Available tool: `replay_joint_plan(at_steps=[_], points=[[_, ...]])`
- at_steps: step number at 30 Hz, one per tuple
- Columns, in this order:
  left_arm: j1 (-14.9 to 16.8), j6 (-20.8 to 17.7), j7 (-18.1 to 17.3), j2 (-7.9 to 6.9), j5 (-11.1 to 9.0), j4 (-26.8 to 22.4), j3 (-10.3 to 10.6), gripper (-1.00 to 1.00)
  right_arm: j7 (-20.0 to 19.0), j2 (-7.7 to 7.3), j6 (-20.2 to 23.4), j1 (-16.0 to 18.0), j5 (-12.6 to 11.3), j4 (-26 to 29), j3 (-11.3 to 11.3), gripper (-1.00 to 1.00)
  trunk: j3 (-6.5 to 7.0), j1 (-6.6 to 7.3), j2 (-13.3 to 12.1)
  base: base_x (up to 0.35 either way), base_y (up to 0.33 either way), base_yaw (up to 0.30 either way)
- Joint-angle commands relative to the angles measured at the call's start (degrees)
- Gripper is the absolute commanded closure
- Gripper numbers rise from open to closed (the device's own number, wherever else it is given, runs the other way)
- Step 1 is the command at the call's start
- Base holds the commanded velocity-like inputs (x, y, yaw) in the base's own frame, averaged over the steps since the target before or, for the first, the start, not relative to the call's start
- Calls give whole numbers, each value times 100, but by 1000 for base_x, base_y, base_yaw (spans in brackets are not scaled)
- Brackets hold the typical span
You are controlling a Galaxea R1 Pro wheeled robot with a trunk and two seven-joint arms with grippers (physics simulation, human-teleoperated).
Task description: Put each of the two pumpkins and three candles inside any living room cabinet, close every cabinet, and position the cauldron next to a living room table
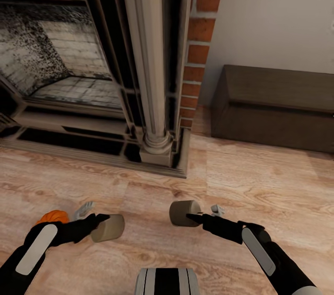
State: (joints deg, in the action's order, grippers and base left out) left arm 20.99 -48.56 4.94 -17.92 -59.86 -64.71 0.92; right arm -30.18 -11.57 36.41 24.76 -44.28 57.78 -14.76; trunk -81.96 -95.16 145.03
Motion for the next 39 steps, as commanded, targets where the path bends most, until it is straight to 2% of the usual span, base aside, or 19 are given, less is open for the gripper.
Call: replay_joint_plan(at_steps=[1, 4, 9, 12, 15, 18, 23, 35, 39], points=[[1, -169, -28, -12, -47, -10, -65, 100, 4, -4, -1, 3, -33, -23, -9, 100, 19, 3, 0, 0, 0, 0], [1, -305, -86, -17, -70, -53, -201, 100, 10, -1, -25, 3, -29, -46, -12, 100, 86, 11, -4, 0, 0, 0], [1, -710, -107, -14, -163, -383, -270, 100, 9, 2, -36, 3, -35, -80, -10, 100, 86, 11, -4, 0, 0, 0], [1, -770, -102, -5, -317, -419, -385, 100, 6, 5, -37, 3, -36, -82, -9, 100, 86, 11, -4, 0, 0, 0], [1, -790, -94, -7, -610, -426, -561, 100, 6, 6, -35, 3, -37, -83, -16, 100, 152, 19, -8, 0, 0, 0], [1, -796, -84, -11, -833, -428, -622, 100, 4, 4, -30, 3, -37, -83, -12, 100, 218, 26, -12, 0, 0, 0], [1, -803, -81, -17, -896, -428, -642, 100, 4, 3, -21, 3, -33, -80, -11, 100, 329, 39, -19, -124, 0, 0], [1, -805, -81, -19, -905, -419, -646, 100, -75, -3, -20, 3, -45, -81, 26, 100, 598, 70, -35, -332, 0, -15], [1, -805, -81, -19, -911, -419, -643, 100, -82, -3, -20, 3, -44, -83, 26, 100, 611, 70, -35, -138, 0, -246]])
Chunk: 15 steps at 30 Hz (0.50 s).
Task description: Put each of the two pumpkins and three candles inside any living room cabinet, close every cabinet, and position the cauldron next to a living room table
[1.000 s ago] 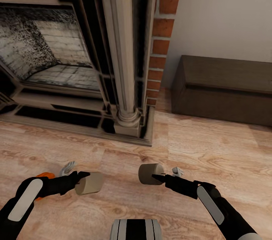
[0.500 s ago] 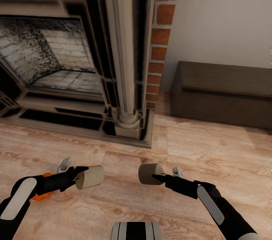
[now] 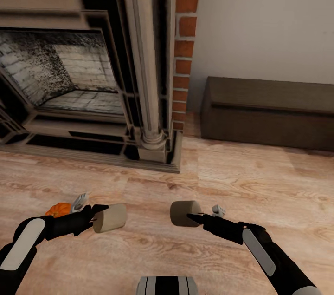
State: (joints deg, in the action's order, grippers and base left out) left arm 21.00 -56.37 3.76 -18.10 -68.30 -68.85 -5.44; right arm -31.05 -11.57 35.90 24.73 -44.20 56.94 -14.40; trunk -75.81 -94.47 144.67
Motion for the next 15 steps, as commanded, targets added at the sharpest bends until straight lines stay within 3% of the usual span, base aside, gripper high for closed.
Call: replay_joint_plan(at_steps=[1, 15], points=[[0, -23, 37, 0, -68, -5, -5, 100, 3, -4, 31, 5, -51, 2, -10, 100, 0, 2, 2, -28, 0, -268], [-8, -23, 26, 0, -69, -5, -22, 100, 2, -4, 31, 5, -45, 2, -26, 100, 54, 2, 2, -2, 0, -273]])
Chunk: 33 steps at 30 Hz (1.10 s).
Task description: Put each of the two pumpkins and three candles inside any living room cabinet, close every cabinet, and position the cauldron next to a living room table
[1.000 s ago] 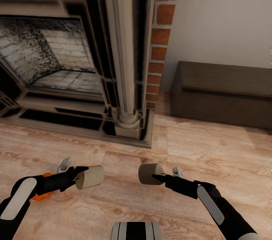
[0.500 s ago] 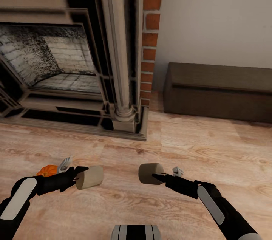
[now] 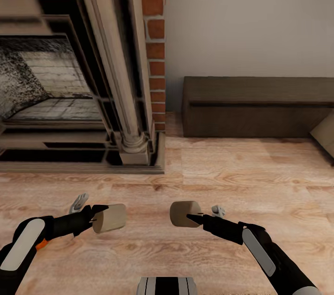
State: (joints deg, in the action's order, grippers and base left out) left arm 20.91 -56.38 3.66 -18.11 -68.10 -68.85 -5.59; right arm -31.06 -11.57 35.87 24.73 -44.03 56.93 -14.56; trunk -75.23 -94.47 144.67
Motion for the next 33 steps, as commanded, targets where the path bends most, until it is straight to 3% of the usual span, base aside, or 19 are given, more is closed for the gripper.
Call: replay_joint_plan(at_steps=[1, 15, 33], points=[[1, -22, 32, 0, -89, -6, -6, 100, 4, -3, 34, 5, -65, 2, -2, 100, 0, 1, 2, 68, 0, -273], [1, -22, 27, 6, -89, -9, -4, 100, 4, -3, 34, 5, -71, 2, 14, 100, 54, 1, 2, 85, -42, -273], [1, -22, 29, 31, -89, -17, 64, 100, 0, -3, 34, 5, -71, 2, 23, 100, 522, 47, -22, 0, 0, -273]])
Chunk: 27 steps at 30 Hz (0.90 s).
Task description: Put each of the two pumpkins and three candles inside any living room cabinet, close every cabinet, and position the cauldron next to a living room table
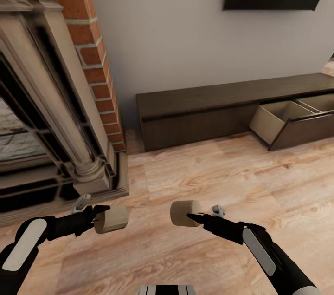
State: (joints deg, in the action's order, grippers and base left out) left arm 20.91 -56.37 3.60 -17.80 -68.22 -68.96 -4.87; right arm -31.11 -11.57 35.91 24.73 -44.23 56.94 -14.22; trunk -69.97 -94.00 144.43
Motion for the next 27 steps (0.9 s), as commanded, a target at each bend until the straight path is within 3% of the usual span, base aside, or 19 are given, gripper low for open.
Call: replay_joint_plan(at_steps=[1, 17, 27], points=[[1, -23, 35, 2, -78, -6, -6, 100, 3, -4, 30, 5, -51, 1, -10, 100, 22, 4, 0, 0, 0, -273], [1, -23, 35, 32, -78, -5, -9, 100, 0, -17, 22, 5, -65, -91, -2, 100, 438, 45, -21, 0, 0, -273], [1, -23, 35, 49, -78, -4, 98, 100, -18, -44, 13, 5, -81, -329, -1, 100, 698, 71, -35, 0, 0, -273]])
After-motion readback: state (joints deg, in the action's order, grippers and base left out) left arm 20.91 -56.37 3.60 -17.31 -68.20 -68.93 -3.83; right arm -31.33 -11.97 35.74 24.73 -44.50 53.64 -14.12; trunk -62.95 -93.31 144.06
